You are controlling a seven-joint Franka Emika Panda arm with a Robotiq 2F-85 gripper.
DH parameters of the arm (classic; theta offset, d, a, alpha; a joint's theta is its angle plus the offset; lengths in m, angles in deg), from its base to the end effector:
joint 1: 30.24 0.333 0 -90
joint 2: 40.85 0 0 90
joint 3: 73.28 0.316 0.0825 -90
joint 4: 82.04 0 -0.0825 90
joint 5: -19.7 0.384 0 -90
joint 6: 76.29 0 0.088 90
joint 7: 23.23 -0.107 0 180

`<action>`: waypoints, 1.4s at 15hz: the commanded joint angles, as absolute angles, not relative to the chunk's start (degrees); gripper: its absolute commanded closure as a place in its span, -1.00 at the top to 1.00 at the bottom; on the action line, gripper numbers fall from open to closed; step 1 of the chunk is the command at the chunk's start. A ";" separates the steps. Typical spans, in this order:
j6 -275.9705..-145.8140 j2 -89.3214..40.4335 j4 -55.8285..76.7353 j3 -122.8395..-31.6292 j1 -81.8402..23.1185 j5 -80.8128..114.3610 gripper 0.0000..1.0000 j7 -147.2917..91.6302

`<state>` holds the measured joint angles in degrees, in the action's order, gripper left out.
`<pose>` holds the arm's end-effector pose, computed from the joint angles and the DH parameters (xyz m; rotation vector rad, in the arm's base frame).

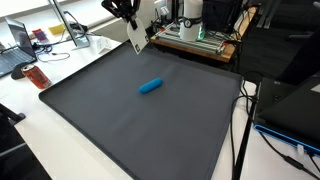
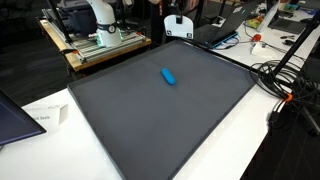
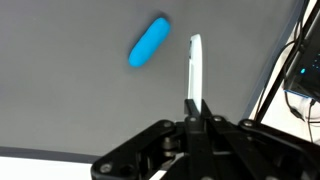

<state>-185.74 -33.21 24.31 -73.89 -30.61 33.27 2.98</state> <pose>0.5884 0.0069 0.4427 -2.8653 -0.5100 0.0368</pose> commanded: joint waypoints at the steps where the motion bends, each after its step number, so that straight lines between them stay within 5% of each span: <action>1: -188.80 -31.53 24.46 -72.26 -30.37 33.72 -0.98 -0.43; 21: -208.34 -24.99 31.55 -68.93 -28.43 34.33 -0.98 -17.25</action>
